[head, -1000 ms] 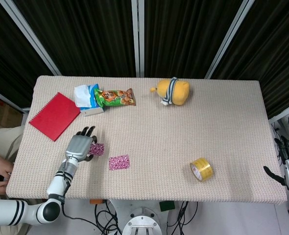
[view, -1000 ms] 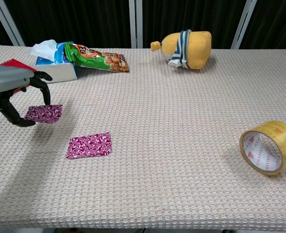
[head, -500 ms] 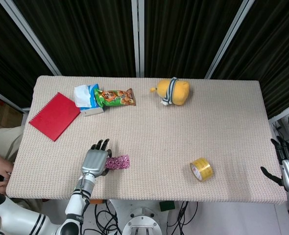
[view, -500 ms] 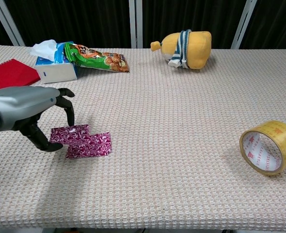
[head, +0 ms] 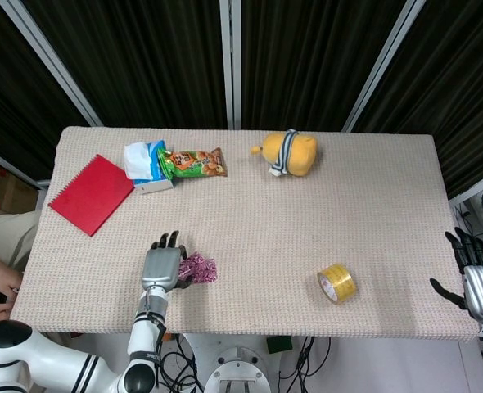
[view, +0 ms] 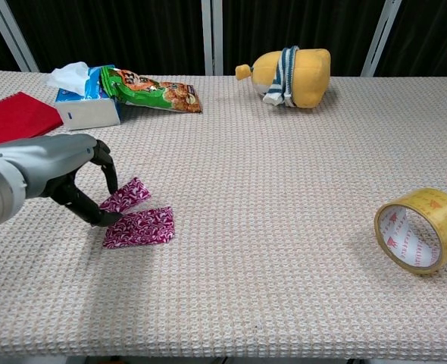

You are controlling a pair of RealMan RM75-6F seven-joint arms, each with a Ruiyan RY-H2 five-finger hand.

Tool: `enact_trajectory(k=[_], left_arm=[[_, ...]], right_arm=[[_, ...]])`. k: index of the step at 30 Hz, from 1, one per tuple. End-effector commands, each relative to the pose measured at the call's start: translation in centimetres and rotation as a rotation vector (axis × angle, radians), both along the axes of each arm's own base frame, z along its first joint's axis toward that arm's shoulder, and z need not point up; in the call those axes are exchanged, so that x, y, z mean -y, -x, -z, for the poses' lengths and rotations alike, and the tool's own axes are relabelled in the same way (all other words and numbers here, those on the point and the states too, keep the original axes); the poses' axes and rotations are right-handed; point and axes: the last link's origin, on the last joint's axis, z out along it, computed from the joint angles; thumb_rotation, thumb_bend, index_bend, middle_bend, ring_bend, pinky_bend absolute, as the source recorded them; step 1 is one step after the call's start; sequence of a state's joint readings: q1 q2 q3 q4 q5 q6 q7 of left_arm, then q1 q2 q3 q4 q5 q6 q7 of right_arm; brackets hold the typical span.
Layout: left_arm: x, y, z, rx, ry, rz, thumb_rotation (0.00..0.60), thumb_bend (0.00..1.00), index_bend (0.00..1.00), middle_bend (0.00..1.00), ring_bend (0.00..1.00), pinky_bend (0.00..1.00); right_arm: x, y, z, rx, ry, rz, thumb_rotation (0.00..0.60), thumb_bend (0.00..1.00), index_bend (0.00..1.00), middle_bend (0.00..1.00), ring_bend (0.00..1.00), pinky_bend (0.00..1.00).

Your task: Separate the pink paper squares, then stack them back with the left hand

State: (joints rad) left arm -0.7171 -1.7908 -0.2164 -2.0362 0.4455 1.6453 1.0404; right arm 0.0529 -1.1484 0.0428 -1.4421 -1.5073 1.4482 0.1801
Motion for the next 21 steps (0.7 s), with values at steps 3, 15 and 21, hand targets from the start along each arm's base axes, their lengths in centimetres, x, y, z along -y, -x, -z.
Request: enact_trajectory(k=[3, 15, 21], left_arm=[[0.3, -0.4, 0.4, 0.001, 0.018, -0.005, 0.473, 0.26, 0.51, 0.04, 0.0, 0.16], [0.4, -0.8, 1.8, -0.116, 0.012, 0.145, 0.472, 0.26, 0.51, 0.04, 0.0, 0.16], [0.7, -0.7, 2.5, -0.169, 0.049, 0.222, 0.473, 0.26, 0.51, 0.04, 0.0, 0.16]], right_arm=[[-0.1, 0.1, -0.2, 0.001, 0.007, 0.001, 0.6, 0.53, 0.0, 0.0, 0.0, 0.0], [-0.4, 0.7, -0.6, 0.009, 0.019, 0.013, 0.6, 0.53, 0.0, 0.0, 0.0, 0.0], [-0.4, 0.8, -0.6, 0.01, 0.02, 0.014, 0.6, 0.53, 0.0, 0.0, 0.0, 0.0]])
